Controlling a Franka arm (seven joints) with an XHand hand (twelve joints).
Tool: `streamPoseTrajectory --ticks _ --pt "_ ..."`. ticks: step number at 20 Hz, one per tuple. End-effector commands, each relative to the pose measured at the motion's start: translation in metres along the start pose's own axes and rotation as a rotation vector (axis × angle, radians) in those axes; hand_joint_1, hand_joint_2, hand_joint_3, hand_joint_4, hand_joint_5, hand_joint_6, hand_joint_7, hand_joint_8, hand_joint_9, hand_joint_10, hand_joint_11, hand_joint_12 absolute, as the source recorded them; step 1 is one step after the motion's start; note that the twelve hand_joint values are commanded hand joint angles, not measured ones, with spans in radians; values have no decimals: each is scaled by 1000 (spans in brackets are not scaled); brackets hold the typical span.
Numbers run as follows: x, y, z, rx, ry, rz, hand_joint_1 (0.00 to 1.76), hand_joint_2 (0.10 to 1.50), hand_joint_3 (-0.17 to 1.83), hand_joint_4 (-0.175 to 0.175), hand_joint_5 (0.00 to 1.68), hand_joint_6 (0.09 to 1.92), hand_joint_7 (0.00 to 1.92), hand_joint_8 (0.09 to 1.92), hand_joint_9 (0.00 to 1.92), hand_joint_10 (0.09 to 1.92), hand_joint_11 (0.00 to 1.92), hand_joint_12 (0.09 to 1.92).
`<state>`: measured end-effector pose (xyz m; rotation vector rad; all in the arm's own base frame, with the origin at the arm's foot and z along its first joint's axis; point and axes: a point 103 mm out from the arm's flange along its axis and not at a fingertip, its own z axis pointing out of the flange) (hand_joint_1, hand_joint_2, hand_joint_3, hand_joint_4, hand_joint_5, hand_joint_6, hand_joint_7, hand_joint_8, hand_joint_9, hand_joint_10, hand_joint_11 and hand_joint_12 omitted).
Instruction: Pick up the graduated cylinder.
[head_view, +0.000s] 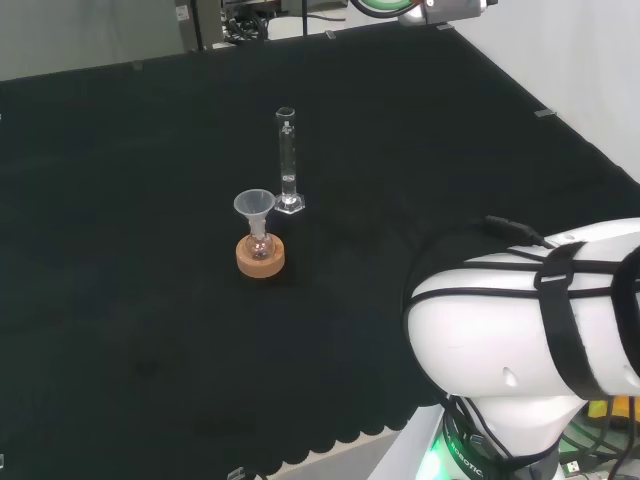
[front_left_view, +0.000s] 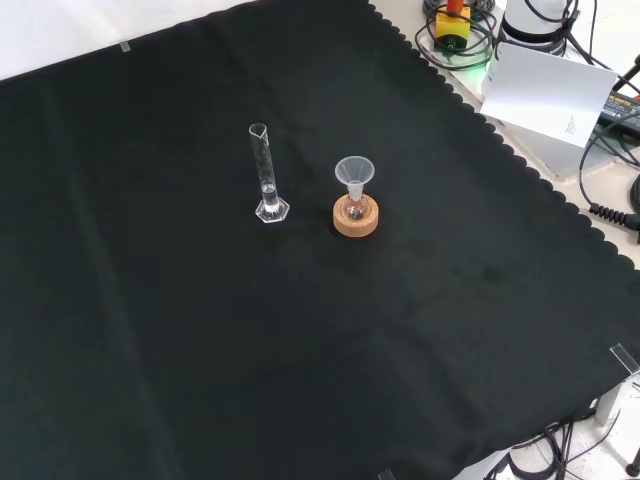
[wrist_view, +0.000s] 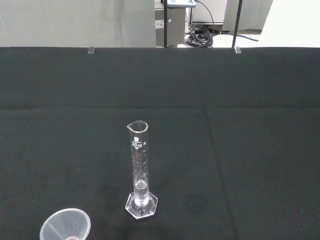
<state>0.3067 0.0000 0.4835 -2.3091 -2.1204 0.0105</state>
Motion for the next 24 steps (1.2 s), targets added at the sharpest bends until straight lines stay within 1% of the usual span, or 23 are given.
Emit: streamPoseTrajectory --ticks 1,2,4,9,12,15,19,24 --pt "-1 0 1 -10 -7 2 229 1277 12 -31 286 87 13 469 450 87 2 1396" --pt "-1 0 1 -10 -6 2 162 1324 34 -28 279 87 6 445 436 87 1 1386" --pt "0 0 1 -10 -4 4 110 1359 51 -26 273 87 1 425 425 87 0 1379" --pt "1 1 2 -10 -8 9 96 1369 55 -25 272 87 0 419 422 87 0 1376" --pt "0 5 6 7 -8 19 96 1369 55 -25 273 87 0 418 422 87 0 1375" --pt "-5 14 20 25 5 33 97 1368 55 -25 274 87 0 419 423 87 0 1375" --pt "-17 24 40 45 16 53 98 1367 55 -26 274 87 1 421 423 87 0 1375" --pt "-31 42 68 81 27 61 100 1366 54 -26 275 87 1 423 424 87 0 1375"
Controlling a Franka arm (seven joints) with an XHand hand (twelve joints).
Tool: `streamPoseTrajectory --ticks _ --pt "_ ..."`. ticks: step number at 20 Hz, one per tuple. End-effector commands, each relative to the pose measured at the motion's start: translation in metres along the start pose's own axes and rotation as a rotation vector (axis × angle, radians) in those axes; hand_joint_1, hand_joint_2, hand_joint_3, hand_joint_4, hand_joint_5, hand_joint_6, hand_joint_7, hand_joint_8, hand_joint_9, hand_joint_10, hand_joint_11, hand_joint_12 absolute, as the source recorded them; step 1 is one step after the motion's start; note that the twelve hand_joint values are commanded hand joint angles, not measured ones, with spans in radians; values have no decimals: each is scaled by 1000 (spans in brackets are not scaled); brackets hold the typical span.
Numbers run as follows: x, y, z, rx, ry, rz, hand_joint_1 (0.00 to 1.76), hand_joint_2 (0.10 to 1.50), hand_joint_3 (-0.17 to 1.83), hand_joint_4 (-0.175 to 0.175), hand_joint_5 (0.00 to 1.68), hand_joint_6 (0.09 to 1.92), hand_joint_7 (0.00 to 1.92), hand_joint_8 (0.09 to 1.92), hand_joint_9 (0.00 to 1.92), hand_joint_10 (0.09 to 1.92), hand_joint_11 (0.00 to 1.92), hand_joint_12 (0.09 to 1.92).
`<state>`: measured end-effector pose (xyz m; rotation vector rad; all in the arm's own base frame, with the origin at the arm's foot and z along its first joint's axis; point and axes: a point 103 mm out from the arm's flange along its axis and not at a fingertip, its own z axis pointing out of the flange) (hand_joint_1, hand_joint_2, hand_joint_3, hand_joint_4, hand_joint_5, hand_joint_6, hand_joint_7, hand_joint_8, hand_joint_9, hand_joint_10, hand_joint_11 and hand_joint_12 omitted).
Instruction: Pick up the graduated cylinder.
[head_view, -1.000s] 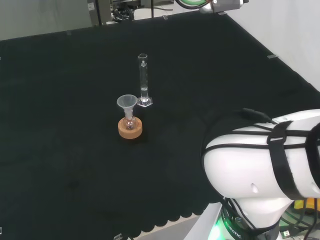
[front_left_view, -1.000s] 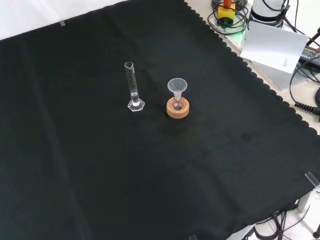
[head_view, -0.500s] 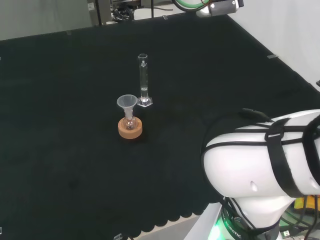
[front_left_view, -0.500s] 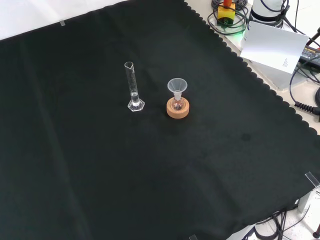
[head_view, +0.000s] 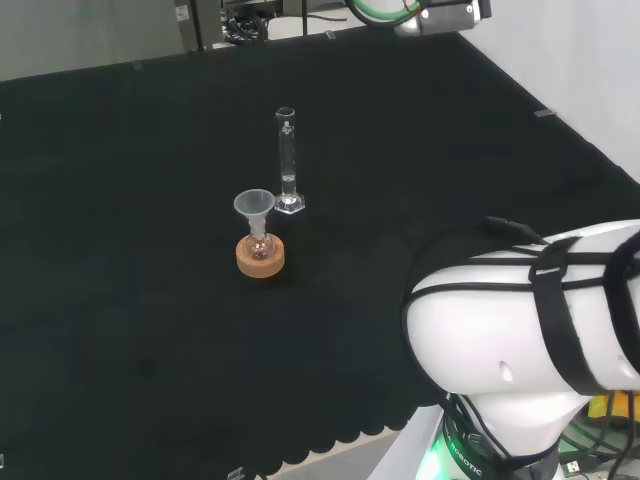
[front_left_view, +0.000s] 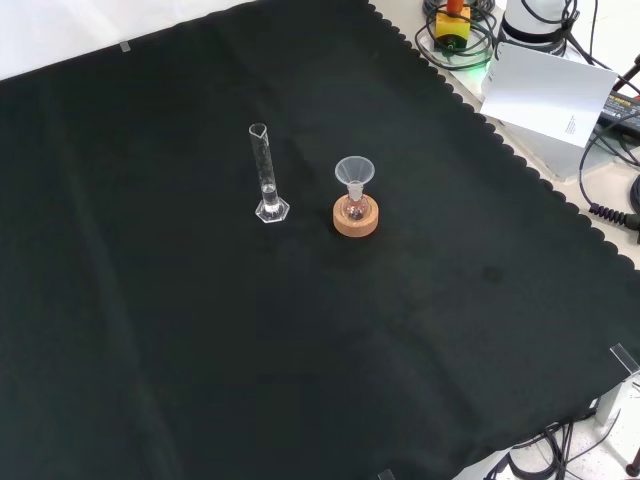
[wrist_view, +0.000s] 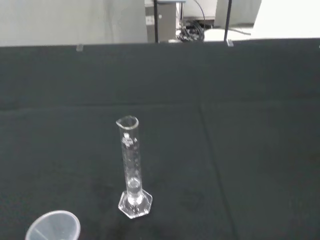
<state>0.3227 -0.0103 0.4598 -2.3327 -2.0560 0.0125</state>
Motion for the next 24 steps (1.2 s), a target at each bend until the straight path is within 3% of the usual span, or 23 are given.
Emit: streamPoseTrajectory --ticks 1,9,14,18,24 --pt "-25 33 49 68 15 20 100 1366 54 -26 275 87 1 423 424 87 0 1375" --pt "-57 100 106 91 107 13 105 1363 53 -29 278 87 4 428 426 87 0 1373" --pt "-66 138 137 76 174 -32 124 1352 48 -35 279 87 10 440 433 87 0 1368" --pt "-64 153 159 35 208 -90 175 1323 35 -39 281 87 20 461 450 87 0 1375" --pt "-55 159 198 48 235 -129 225 1294 22 -42 292 87 44 494 485 87 9 1395"
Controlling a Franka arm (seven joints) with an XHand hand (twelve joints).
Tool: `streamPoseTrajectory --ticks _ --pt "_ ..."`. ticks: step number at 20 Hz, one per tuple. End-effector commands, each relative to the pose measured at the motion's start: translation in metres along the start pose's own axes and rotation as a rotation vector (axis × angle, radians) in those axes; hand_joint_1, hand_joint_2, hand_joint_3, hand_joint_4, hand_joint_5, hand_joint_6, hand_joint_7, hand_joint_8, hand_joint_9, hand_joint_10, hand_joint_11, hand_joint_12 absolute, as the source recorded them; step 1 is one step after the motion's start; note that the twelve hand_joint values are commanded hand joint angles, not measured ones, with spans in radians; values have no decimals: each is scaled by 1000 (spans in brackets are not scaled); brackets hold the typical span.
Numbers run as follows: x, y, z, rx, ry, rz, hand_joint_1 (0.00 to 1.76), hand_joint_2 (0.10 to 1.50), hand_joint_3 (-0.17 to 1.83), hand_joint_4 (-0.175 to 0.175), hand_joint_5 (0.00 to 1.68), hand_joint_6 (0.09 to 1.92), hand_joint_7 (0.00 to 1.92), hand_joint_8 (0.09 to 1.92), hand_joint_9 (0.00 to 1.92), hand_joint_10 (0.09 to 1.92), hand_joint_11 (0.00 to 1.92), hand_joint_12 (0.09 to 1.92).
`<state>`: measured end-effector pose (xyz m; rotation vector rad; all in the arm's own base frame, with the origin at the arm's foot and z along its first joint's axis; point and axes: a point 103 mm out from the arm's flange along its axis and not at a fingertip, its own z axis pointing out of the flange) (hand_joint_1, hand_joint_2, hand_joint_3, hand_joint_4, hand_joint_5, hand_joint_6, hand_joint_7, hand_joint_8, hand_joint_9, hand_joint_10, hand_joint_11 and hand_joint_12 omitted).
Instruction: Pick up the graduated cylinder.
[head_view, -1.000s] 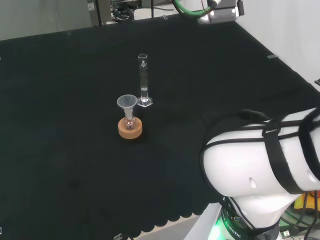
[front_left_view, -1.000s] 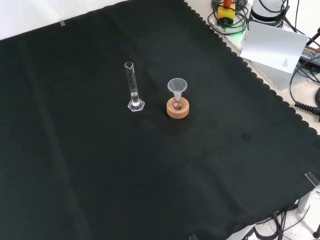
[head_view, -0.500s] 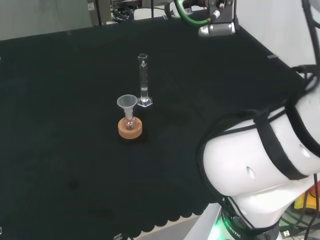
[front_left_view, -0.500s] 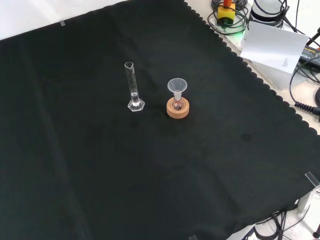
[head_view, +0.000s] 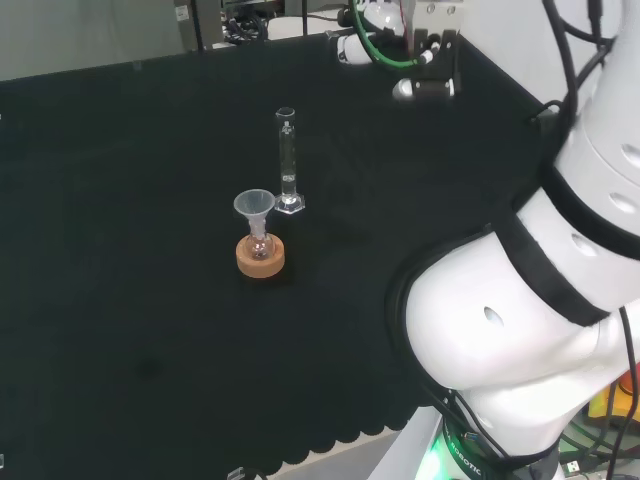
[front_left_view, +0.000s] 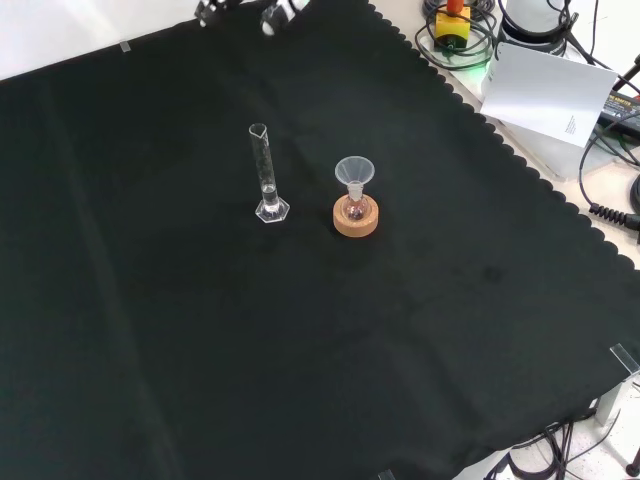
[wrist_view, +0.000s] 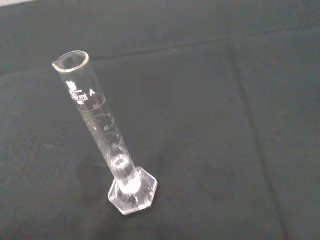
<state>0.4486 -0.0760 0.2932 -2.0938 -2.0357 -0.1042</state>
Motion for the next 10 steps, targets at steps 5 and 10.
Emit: streamPoseTrajectory --ticks 5,10 --pt "-12 26 62 -19 83 -45 241 1281 17 -44 300 87 51 509 486 87 12 1396" --pt "-12 27 90 -1 112 -61 276 1265 9 -48 315 87 77 536 502 87 14 1396"
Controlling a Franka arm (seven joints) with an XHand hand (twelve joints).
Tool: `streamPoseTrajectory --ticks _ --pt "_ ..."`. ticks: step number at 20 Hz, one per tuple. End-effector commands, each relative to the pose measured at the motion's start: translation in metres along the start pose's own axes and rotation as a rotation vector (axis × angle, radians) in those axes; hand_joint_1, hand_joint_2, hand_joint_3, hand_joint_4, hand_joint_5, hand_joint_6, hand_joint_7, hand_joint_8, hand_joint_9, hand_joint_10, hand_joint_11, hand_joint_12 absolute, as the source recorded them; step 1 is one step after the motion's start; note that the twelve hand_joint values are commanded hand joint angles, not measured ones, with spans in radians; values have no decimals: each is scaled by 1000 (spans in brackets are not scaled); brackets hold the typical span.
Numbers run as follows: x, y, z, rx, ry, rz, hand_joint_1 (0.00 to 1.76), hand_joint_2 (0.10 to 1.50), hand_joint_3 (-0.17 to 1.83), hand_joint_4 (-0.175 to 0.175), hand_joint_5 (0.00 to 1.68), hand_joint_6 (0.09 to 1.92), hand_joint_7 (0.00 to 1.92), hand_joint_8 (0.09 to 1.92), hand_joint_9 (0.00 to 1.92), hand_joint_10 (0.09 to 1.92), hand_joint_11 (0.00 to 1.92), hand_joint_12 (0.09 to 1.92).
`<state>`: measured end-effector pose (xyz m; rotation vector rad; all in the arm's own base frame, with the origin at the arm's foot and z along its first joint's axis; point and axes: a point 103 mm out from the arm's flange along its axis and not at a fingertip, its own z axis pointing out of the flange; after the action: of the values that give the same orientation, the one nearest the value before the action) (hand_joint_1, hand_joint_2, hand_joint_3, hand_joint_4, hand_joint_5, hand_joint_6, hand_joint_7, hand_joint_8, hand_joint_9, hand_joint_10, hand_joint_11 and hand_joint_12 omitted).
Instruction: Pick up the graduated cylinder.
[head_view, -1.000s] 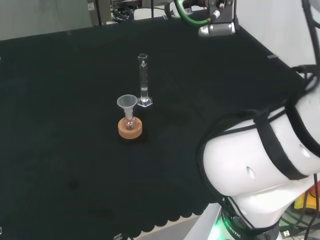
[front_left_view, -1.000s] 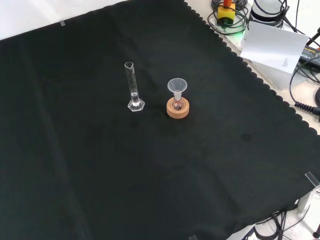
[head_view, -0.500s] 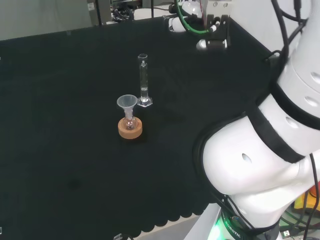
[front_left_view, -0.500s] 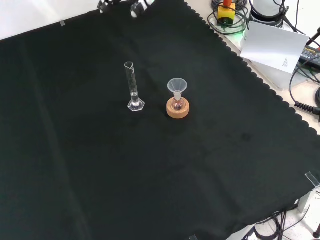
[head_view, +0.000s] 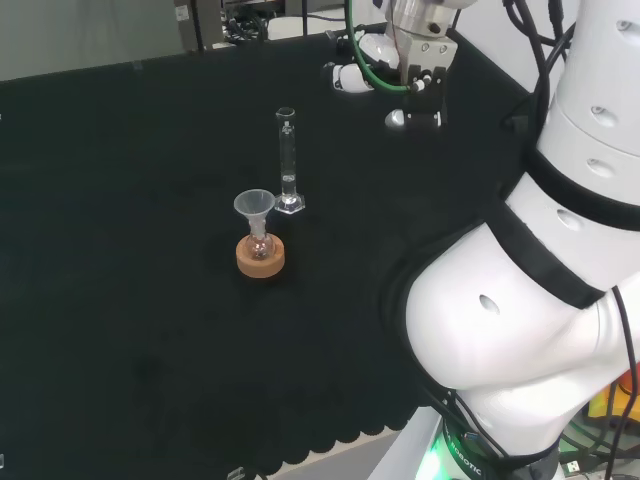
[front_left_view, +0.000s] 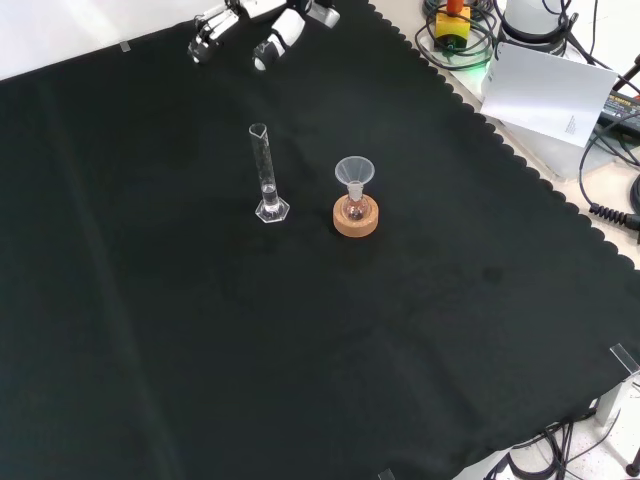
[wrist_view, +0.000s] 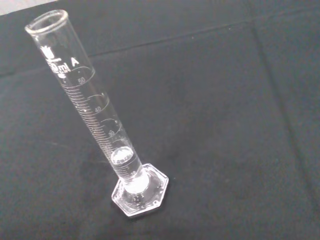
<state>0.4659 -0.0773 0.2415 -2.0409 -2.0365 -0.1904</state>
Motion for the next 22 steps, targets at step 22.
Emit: streamPoseTrajectory --ticks 22 --pt "-13 5 114 -15 308 -165 703 1033 -133 -55 393 87 181 677 406 673 96 1405"
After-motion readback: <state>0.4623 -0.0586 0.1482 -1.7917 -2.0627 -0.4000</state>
